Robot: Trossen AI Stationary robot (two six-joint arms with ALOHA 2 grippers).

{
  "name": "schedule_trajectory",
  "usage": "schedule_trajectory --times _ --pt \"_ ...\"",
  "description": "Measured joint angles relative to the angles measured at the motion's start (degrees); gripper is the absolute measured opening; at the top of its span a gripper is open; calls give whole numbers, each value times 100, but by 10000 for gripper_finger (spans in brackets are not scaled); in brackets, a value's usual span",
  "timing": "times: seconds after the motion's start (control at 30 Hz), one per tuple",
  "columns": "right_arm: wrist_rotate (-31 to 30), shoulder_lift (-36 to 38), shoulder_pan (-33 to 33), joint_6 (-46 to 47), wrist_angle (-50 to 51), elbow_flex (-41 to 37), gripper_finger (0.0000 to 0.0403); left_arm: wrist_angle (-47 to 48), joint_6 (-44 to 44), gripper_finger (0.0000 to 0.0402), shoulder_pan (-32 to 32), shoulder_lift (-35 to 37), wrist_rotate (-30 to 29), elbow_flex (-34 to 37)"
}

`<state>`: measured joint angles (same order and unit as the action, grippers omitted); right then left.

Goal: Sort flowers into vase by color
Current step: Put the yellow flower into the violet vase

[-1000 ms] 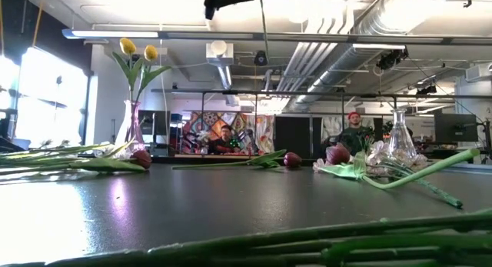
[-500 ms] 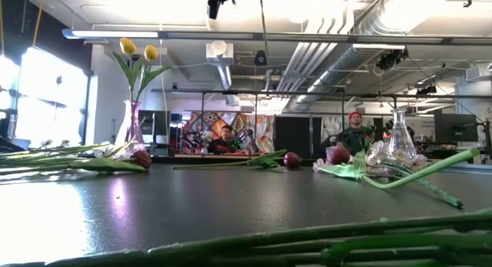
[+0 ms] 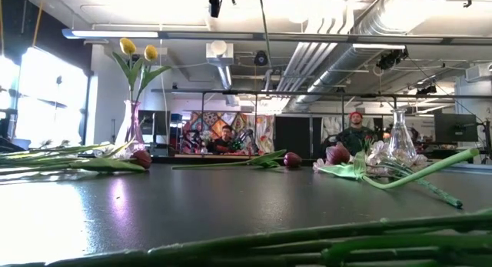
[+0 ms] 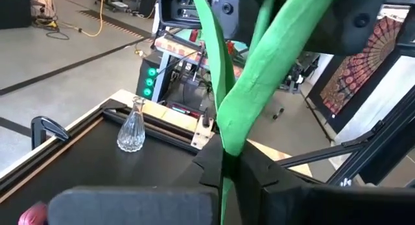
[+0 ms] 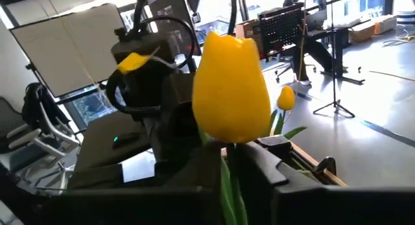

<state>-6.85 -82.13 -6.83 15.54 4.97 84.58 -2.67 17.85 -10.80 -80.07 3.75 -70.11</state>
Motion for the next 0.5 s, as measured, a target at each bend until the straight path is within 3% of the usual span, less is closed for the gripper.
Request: schedule_trajectory --times 0.1,0.2,0.33,0.5 --pt "-14 31 13 19 270 0 64 187 -19 7 -1 113 -283 2" --pt "-436 110 13 391 844 0 80 594 -179 4 -5 343 -752 2" --pt "-1159 209 13 621 1792 -2 90 1317 -331 2 -5 838 -1513 2" --pt "-1224 192 43 768 2297 -86 94 2328 -714 1 38 1564 -2731 0"
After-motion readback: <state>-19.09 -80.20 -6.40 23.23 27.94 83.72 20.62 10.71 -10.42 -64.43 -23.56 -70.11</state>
